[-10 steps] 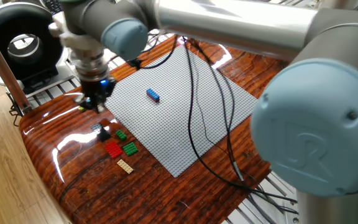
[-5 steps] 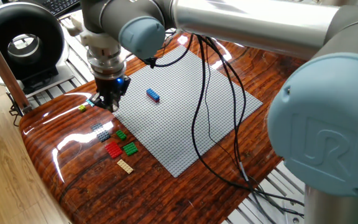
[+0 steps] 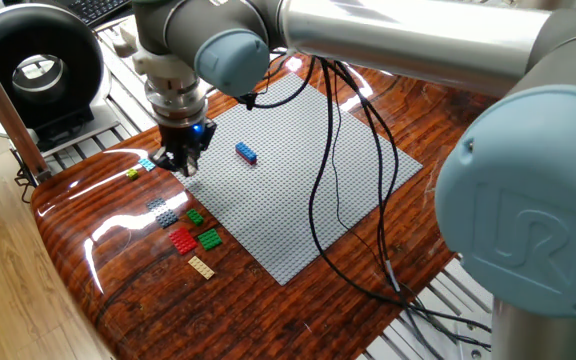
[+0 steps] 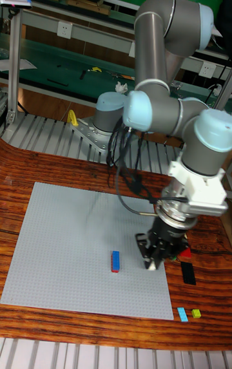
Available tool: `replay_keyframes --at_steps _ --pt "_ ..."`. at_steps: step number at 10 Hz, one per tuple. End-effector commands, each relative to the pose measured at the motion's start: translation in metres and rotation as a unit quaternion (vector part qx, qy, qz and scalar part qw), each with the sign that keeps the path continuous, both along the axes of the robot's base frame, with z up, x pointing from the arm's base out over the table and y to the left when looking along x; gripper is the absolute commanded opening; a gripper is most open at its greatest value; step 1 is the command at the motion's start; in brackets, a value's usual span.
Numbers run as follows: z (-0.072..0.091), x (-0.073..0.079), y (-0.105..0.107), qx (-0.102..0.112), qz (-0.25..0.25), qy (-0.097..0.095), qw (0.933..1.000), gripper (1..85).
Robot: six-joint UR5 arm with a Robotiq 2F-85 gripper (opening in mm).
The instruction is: Build with small Lego blocks
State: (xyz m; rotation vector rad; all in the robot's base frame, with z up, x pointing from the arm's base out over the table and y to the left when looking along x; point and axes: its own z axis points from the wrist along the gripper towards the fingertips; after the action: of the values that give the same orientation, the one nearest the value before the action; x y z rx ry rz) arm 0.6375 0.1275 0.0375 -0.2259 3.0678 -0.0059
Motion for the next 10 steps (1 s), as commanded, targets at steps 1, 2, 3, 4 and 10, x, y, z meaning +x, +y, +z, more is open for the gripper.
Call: replay_keyframes --at_steps 1,2,3,4,10 --pt "0.008 -0.007 -0.021 0.022 0.001 0.005 0.9997 1.3" --pt "0.009 -0.002 -0.020 0.026 -0.015 -0.004 0.9995 1.3" --pt "0.009 0.004 -0.028 0.012 -0.034 -0.014 0.9993 1.3" --pt "0.009 0.006 -0.034 0.000 -0.037 -0.018 0.9991 1.3" --pt "0.004 0.005 -0.055 0.013 -0.018 -0.015 0.9996 1.3"
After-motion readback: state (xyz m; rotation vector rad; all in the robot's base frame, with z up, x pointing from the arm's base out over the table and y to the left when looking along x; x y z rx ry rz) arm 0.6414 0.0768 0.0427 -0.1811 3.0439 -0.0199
